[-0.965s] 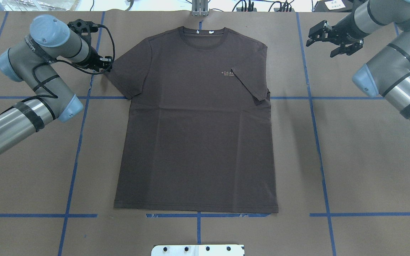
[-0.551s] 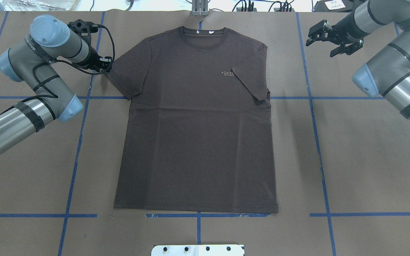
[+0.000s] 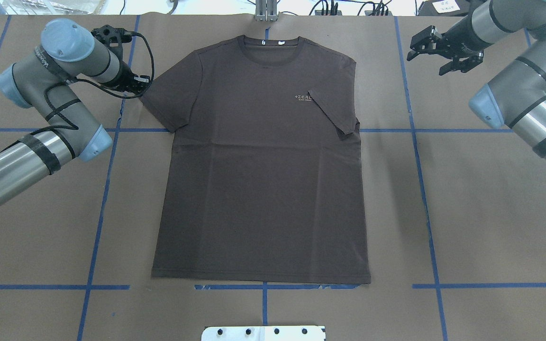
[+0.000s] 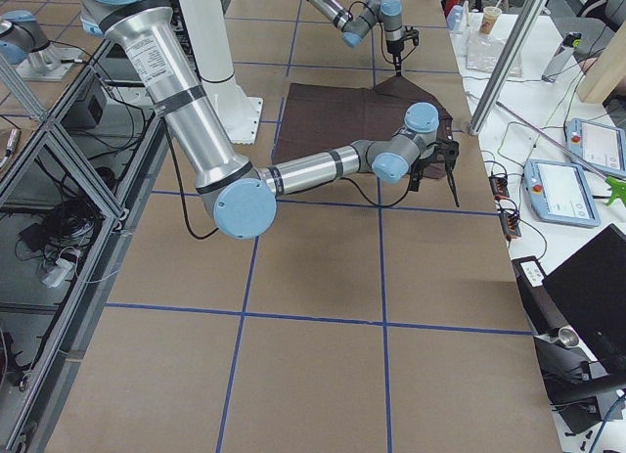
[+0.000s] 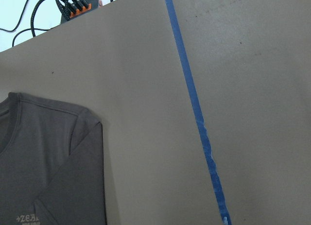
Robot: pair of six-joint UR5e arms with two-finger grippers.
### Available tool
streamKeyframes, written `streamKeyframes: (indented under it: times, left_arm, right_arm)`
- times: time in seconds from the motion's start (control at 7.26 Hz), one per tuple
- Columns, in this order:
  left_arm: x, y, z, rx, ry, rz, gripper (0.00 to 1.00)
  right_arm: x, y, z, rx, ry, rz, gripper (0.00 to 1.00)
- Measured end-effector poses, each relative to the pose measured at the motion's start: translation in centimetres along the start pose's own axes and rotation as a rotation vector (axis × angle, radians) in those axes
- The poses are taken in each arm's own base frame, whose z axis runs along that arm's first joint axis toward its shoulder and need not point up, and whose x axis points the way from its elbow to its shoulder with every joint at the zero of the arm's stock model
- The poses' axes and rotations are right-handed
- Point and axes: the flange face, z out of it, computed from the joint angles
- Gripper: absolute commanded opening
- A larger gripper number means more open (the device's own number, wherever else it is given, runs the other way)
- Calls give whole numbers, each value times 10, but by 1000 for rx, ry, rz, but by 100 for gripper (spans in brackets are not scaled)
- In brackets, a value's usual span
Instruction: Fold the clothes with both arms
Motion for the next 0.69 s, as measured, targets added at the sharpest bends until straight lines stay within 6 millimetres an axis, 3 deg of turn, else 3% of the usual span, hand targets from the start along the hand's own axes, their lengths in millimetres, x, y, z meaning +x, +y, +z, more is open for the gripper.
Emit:
streamKeyframes:
  times: [0.28,0.55,0.69]
  left_arm:
    - [11,-6,-6,7,13,2,0]
    - [11,-8,-8,4,18,4,42]
    - [7,-9,-8,3,15,2,46]
  right_arm:
    - [-1,0,0,-1,-1,0,100]
    - [-1,0,0,-2,0,1,100]
    - [0,0,0,-3,1,1,100]
